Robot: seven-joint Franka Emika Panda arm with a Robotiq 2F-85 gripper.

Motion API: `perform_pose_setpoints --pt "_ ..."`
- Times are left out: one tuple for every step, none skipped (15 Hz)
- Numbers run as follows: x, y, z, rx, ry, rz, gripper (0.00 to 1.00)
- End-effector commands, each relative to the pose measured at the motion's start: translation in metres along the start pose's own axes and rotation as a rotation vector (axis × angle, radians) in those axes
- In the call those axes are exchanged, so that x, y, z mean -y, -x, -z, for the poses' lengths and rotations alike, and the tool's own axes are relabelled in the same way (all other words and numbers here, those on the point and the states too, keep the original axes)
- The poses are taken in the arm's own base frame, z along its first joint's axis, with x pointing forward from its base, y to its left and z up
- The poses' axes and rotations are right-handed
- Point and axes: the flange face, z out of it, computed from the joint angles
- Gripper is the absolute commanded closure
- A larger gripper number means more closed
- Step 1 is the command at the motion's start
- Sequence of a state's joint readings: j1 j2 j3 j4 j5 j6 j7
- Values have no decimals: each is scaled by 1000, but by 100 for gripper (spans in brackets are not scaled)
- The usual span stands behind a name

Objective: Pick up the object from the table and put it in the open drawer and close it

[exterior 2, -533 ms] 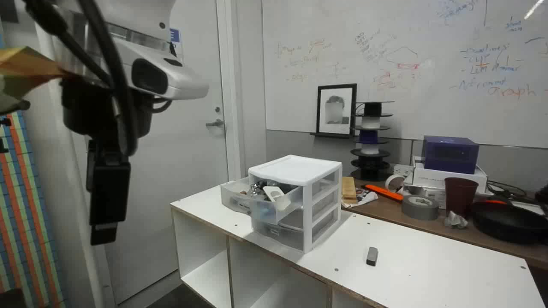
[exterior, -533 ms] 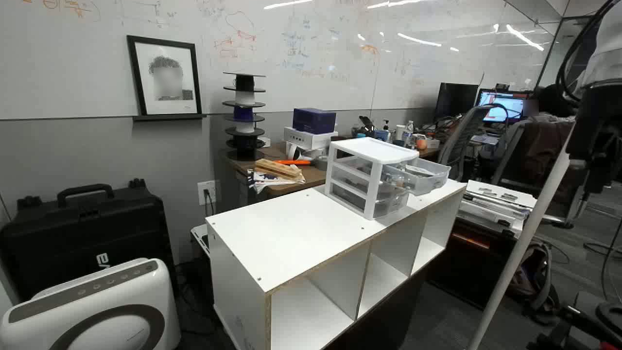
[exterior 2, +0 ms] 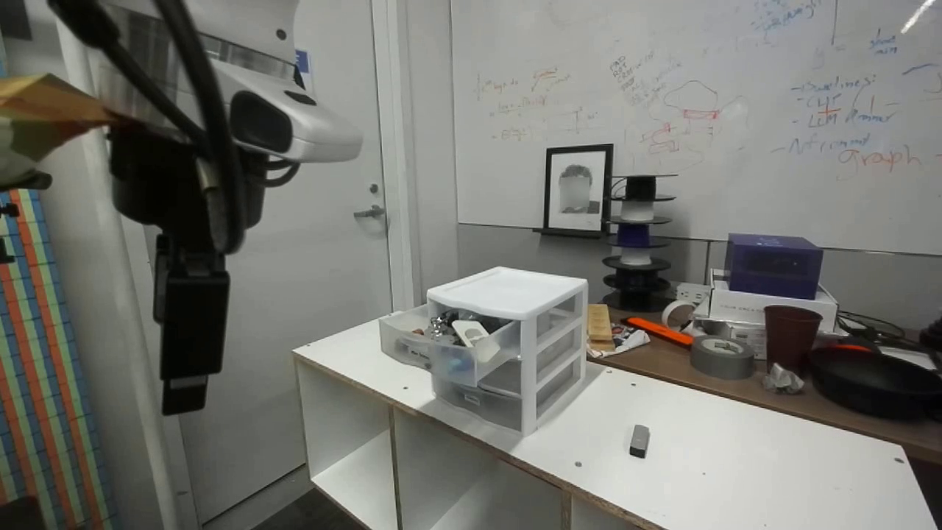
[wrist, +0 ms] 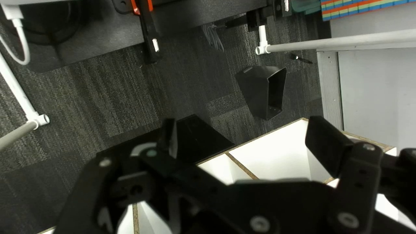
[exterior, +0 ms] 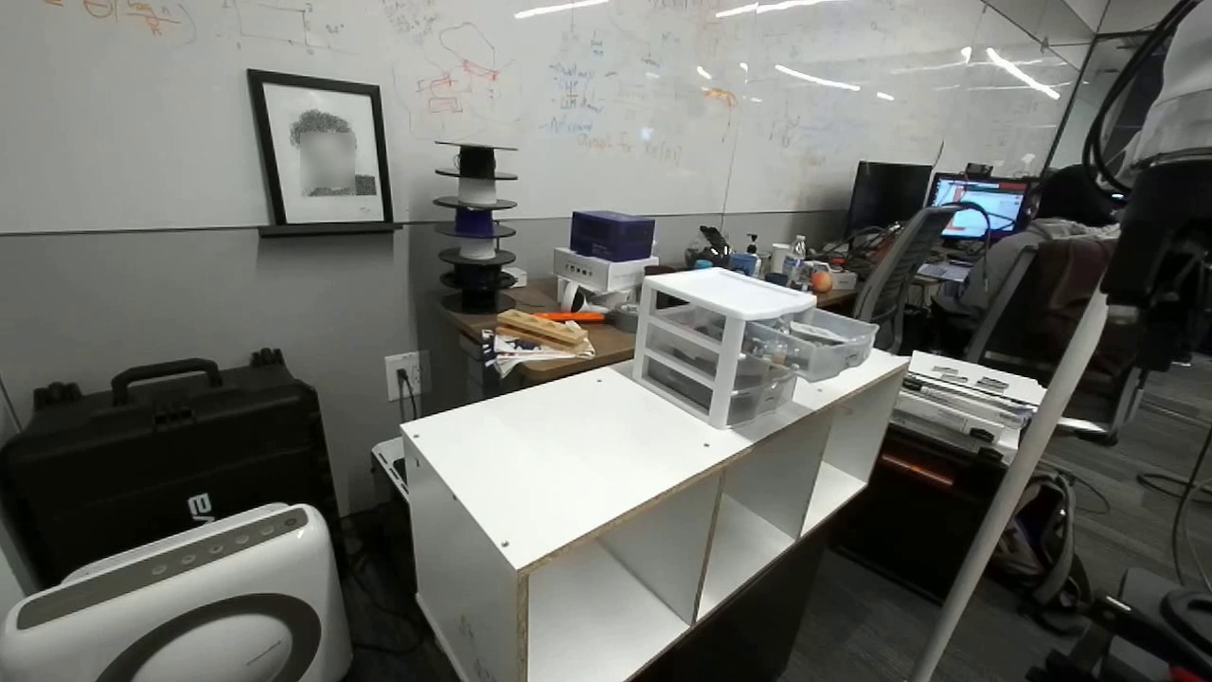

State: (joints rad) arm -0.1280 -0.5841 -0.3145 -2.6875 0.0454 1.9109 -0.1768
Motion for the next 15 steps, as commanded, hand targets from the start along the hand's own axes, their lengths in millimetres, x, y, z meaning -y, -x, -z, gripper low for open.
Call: perform_pose_setpoints --pt "0 0 1 1 0 0 0" --pt "0 0 1 1 0 0 0" --pt "0 0 1 1 0 0 0" --pt "0 0 1 1 0 0 0" --pt "0 0 1 1 0 0 0" --pt "0 0 1 1 0 0 0" --pt "0 0 1 1 0 0 0" --pt "0 0 1 1 0 0 0" --pt "0 0 1 1 0 0 0" --pt "-1 -1 2 -2 2 -1 0" --pt "-1 -4 6 -10 13 -11 0" --pt "-1 -8 11 1 11 -5 0" --pt "-1 -11 16 5 19 -9 0" --pt "0 -16 23 -3 22 -11 0" --pt "1 -21 31 -9 22 -10 0"
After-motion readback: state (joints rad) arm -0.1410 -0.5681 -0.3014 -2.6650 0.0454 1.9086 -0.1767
